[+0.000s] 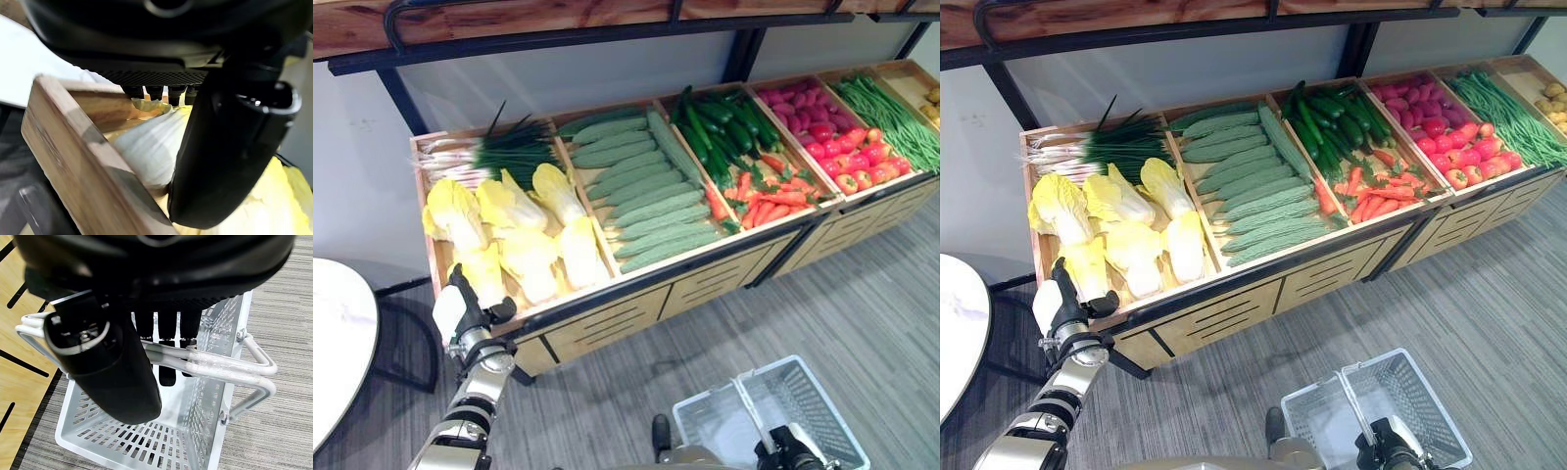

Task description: Get the vegetables into the basket

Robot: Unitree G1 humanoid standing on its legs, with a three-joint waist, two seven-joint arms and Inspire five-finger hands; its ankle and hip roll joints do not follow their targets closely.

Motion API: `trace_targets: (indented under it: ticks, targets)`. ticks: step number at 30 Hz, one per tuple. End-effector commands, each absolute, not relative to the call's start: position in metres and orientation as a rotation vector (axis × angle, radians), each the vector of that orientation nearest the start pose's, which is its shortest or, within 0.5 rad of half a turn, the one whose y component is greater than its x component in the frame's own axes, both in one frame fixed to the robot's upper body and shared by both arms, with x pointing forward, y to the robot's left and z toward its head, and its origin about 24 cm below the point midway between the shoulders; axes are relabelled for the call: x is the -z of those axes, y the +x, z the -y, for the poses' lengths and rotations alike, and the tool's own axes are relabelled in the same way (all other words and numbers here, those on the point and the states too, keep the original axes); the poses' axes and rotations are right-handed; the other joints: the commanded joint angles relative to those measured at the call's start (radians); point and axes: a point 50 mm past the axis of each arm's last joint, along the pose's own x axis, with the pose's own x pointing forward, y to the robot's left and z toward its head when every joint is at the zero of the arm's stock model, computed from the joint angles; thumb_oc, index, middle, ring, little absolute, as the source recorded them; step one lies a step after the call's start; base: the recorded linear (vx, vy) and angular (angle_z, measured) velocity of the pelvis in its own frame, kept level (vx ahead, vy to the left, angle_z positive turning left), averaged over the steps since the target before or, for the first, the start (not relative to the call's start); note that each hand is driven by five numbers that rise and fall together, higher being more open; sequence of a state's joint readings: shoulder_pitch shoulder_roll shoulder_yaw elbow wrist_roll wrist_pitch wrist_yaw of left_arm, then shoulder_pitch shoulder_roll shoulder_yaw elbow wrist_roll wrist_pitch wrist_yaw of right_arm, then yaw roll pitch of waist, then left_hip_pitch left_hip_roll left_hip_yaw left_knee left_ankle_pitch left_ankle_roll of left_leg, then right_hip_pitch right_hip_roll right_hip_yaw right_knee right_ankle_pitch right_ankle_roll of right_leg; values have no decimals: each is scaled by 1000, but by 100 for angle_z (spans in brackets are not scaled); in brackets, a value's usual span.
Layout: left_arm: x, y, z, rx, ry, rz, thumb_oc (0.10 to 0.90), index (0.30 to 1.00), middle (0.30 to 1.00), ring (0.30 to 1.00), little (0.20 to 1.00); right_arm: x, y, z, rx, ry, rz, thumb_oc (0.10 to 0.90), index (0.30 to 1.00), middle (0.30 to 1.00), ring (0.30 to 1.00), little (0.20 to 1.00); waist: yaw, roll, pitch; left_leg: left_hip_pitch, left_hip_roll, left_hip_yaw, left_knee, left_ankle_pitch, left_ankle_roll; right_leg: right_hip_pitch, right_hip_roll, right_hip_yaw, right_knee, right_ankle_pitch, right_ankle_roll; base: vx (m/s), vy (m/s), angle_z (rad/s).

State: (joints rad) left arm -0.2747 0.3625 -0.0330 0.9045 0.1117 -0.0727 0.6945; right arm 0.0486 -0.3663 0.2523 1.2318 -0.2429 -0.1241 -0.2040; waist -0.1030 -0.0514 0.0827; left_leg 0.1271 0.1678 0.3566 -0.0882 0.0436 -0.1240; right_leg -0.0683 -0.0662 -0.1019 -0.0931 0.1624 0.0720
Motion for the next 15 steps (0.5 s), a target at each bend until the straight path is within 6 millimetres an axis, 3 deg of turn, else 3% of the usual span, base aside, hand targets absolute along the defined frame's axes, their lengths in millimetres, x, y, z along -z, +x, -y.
trace_targets:
  ticks: [1, 2, 3, 4, 11, 14, 15]
  targets:
    - [36, 245, -314, -879, 512, -486, 863, 948, 948, 948, 948, 136, 101, 293, -16, -885, -1058, 400, 300, 300, 300, 300, -3, -29, 21, 25, 30, -66, 1, -47, -25, 37, -92, -5, 6, -25, 115, 0, 0, 0]
    - [43, 243, -312, -870, 463, -522, 720, 747, 747, 747, 747, 136, 101, 295, -14, -888, -1062, 400, 300, 300, 300, 300, -4, -28, 20, 25, 29, -66, 1, -47, -25, 38, -91, -4, 6, -25, 115, 0, 0, 0]
    - [42, 243, -312, -869, 462, -522, 476, 407, 407, 407, 407, 136, 101, 295, -14, -888, -1062, 400, 300, 300, 300, 300, -4, -27, 21, 25, 29, -66, 1, -47, -25, 38, -91, -5, 6, -25, 115, 0, 0, 0]
    - [43, 244, -310, -858, 423, -525, 400, 300, 300, 300, 300, 135, 103, 295, -16, -891, -1062, 400, 300, 300, 300, 300, -6, -26, 19, 27, 28, -66, 1, -46, -25, 40, -91, -4, 6, -24, 114, 0, 0, 0]
    - [43, 253, -299, -784, 391, -515, 400, 300, 300, 300, 300, 133, 106, 298, -13, -901, -1058, 400, 300, 300, 300, 300, -8, -20, 20, 28, 28, -67, 1, -45, -26, 45, -91, -7, 6, -22, 114, 0, 0, 0]
    - [18, 274, -293, -784, 340, -369, 400, 300, 300, 300, 300, 133, 106, 298, -13, -904, -1062, 400, 300, 300, 300, 300, -6, -19, 19, 28, 29, -70, 1, -45, -25, 48, -92, -12, 6, -22, 114, 0, 0, 0]
    - [18, 273, -293, -785, 341, -369, 400, 300, 300, 300, 300, 133, 106, 298, -13, -904, -1062, 400, 300, 300, 300, 300, -6, -19, 20, 29, 29, -70, 1, -45, -25, 49, -92, -12, 6, -23, 114, 0, 0, 0]
